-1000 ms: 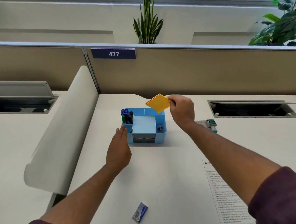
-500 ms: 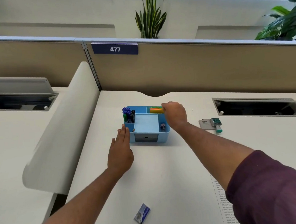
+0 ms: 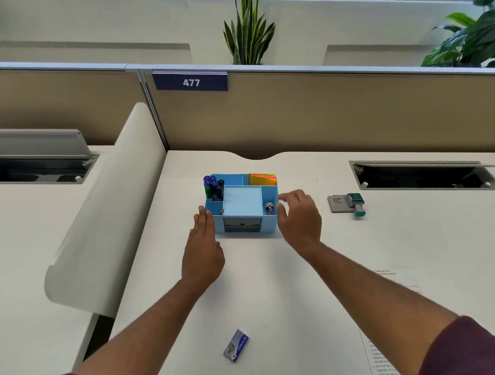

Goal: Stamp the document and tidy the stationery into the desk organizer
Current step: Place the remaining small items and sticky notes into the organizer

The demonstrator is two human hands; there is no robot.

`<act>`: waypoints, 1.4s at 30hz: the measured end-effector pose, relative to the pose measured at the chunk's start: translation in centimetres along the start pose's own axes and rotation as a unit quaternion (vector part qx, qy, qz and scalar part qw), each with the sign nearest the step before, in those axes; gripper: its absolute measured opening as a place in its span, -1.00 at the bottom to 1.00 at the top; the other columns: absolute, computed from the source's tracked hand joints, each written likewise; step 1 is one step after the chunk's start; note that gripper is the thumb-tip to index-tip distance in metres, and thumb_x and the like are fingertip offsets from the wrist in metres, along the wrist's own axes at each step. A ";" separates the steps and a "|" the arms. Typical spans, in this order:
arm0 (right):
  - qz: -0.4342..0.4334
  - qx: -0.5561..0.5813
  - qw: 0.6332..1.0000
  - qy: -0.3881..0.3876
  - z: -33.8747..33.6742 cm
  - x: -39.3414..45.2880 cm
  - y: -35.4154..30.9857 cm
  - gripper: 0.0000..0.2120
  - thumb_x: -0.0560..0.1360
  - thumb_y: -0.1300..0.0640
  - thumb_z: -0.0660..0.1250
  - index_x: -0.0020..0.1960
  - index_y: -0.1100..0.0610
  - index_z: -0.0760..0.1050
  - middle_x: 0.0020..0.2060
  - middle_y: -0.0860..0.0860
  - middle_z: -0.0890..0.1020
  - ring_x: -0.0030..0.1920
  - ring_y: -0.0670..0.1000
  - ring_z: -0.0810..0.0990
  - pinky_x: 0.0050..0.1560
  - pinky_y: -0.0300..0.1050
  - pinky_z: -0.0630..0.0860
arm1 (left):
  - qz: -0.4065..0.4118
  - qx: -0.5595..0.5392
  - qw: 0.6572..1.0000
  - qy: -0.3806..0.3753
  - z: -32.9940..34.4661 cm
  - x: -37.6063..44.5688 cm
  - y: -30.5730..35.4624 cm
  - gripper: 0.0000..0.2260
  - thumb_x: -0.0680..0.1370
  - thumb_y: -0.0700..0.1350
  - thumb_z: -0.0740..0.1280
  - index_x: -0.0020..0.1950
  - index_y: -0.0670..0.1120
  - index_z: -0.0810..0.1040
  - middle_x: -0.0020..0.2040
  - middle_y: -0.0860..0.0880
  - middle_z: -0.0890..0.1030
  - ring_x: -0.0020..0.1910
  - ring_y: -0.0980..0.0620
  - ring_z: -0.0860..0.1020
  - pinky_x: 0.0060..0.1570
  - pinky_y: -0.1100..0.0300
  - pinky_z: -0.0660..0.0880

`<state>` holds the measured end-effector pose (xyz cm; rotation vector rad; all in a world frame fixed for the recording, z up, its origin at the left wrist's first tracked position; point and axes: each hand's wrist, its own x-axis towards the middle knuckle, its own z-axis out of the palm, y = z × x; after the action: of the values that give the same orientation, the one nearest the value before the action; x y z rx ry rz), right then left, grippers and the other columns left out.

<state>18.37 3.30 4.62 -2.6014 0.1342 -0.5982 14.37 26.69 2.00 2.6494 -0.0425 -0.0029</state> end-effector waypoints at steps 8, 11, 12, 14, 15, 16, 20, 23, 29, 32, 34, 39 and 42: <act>-0.035 0.145 0.934 -0.325 -0.9 -10.5 -1.4 -0.88 0.50 0.07 0.45 0.03 -0.04 0.66 -0.09 -0.14 0.65 -0.18 -0.12 0.62 -0.02 -0.05 0.62 | -0.053 -0.027 0.998 -0.017 1.4 -4.1 -0.2 -0.35 0.63 -0.13 0.27 0.63 -0.02 -0.02 0.64 0.05 -0.01 0.61 0.04 0.01 0.47 0.19 0.01; -0.078 0.120 0.883 -0.448 -1.7 -13.6 -2.5 -0.70 0.44 -0.15 0.50 0.14 -0.09 0.62 -0.01 -0.16 0.62 -0.11 -0.13 0.62 0.01 -0.11 0.60 | -0.045 -0.023 0.999 -0.020 0.8 -4.3 -0.4 -0.36 0.63 -0.15 0.26 0.63 -0.02 0.00 0.64 0.04 -0.01 0.61 0.04 0.02 0.50 0.14 0.08; -0.094 0.102 0.877 -0.459 -2.0 -14.5 -2.7 -0.60 0.41 -0.25 0.49 0.17 -0.11 0.60 0.01 -0.16 0.61 -0.09 -0.13 0.61 0.01 -0.13 0.59 | -0.040 -0.020 0.999 -0.020 0.6 -4.3 -0.5 -0.37 0.63 -0.16 0.25 0.63 -0.03 0.00 0.64 0.04 -0.02 0.61 0.04 0.01 0.50 0.15 0.07; -0.118 0.060 0.878 -0.459 -2.3 -16.2 -3.3 -0.40 0.30 -0.43 0.45 0.22 -0.15 0.54 0.07 -0.18 0.56 -0.03 -0.14 0.58 0.02 -0.16 0.55 | -0.032 -0.021 0.999 -0.021 0.0 -4.3 -0.7 -0.37 0.64 -0.17 0.24 0.63 -0.05 -0.01 0.64 0.04 -0.03 0.61 0.04 -0.02 0.51 0.15 0.06; -0.124 0.044 0.881 -0.455 -2.3 -16.9 -3.5 -0.31 0.24 -0.49 0.44 0.24 -0.15 0.50 0.10 -0.18 0.54 0.02 -0.13 0.56 0.04 -0.15 0.54 | -0.029 -0.022 0.999 -0.023 -0.2 -4.2 -0.7 -0.37 0.64 -0.17 0.23 0.63 -0.06 -0.02 0.64 0.03 -0.04 0.61 0.04 -0.04 0.52 0.14 0.05; -0.130 0.029 0.882 -0.452 -2.2 -17.6 -3.7 -0.23 0.19 -0.53 0.43 0.27 -0.16 0.46 0.13 -0.18 0.52 0.07 -0.12 0.54 0.07 -0.14 0.53 | -0.027 -0.022 0.999 -0.025 -0.4 -4.0 -0.8 -0.37 0.64 -0.17 0.23 0.63 -0.06 -0.03 0.64 0.03 -0.05 0.61 0.04 -0.05 0.52 0.14 0.05; -0.148 0.003 0.893 -0.425 -1.7 -20.0 -4.2 -0.18 0.21 -0.51 0.44 0.32 -0.10 0.38 0.21 -0.14 0.47 0.16 -0.06 0.47 0.10 -0.11 0.49 | -0.025 -0.020 0.999 -0.028 -0.8 -3.8 -0.8 -0.37 0.64 -0.17 0.22 0.63 -0.09 -0.03 0.64 0.01 -0.06 0.61 0.03 -0.06 0.53 0.13 0.03; -0.141 0.009 0.904 -0.402 -1.4 -20.8 -4.5 -0.26 0.28 -0.40 0.46 0.32 -0.06 0.39 0.20 -0.12 0.47 0.15 -0.03 0.47 0.07 -0.11 0.48 | -0.024 -0.022 0.999 -0.028 -0.8 -3.8 -0.7 -0.37 0.64 -0.16 0.23 0.63 -0.10 -0.03 0.64 0.00 -0.06 0.61 0.01 -0.06 0.53 0.11 0.04; -0.112 0.039 0.916 -0.383 -1.1 -19.6 -3.7 -0.40 0.36 -0.28 0.44 0.31 -0.05 0.43 0.20 -0.12 0.53 0.17 -0.04 0.52 0.13 -0.15 0.49 | -0.033 -0.018 0.999 -0.020 -1.1 -3.2 0.1 -0.34 0.64 -0.12 0.25 0.63 -0.07 -0.06 0.64 0.00 -0.07 0.61 0.02 -0.05 0.54 0.10 0.06; -0.084 0.051 0.926 -0.366 -1.1 -17.3 -3.0 -0.41 0.38 -0.25 0.46 0.32 -0.04 0.46 0.20 -0.11 0.56 0.17 -0.06 0.54 0.15 -0.19 0.48 | -0.029 -0.017 0.999 -0.014 -1.4 -2.5 0.3 -0.33 0.64 -0.13 0.25 0.63 -0.07 -0.09 0.64 0.01 -0.10 0.61 0.03 -0.06 0.53 0.11 0.07; -0.067 0.054 0.936 -0.340 -1.3 -15.0 -2.8 -0.41 0.39 -0.23 0.47 0.32 -0.02 0.47 0.19 -0.09 0.57 0.16 -0.04 0.54 0.14 -0.20 0.48 | -0.028 -0.020 0.999 -0.011 -1.6 -1.9 0.6 -0.31 0.63 -0.13 0.26 0.63 -0.06 -0.10 0.64 0.02 -0.11 0.61 0.03 -0.06 0.53 0.10 0.08; -0.032 0.077 0.965 -0.249 -2.0 -7.7 -3.0 -0.43 0.39 -0.13 0.50 0.33 0.00 0.47 0.16 -0.07 0.61 0.14 -0.01 0.57 0.12 -0.14 0.55 | -0.024 -0.021 0.999 -0.008 -1.6 -0.4 0.7 -0.30 0.62 -0.14 0.29 0.63 -0.05 -0.06 0.64 0.03 -0.09 0.61 0.02 -0.05 0.52 0.09 0.11; -0.037 0.088 0.974 -0.203 -2.4 -3.2 -3.7 -0.43 0.42 -0.06 0.52 0.37 0.01 0.44 0.18 -0.04 0.61 0.15 -0.03 0.58 0.11 -0.11 0.62 | -0.015 -0.017 1.000 -0.011 -1.4 0.3 0.4 -0.30 0.61 -0.14 0.30 0.63 -0.06 -0.04 0.64 0.02 -0.07 0.61 0.01 -0.05 0.51 0.09 0.12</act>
<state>14.41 6.24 6.96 -2.5019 -0.1422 -0.0855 14.64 26.99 3.46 2.6159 -0.0099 -0.0417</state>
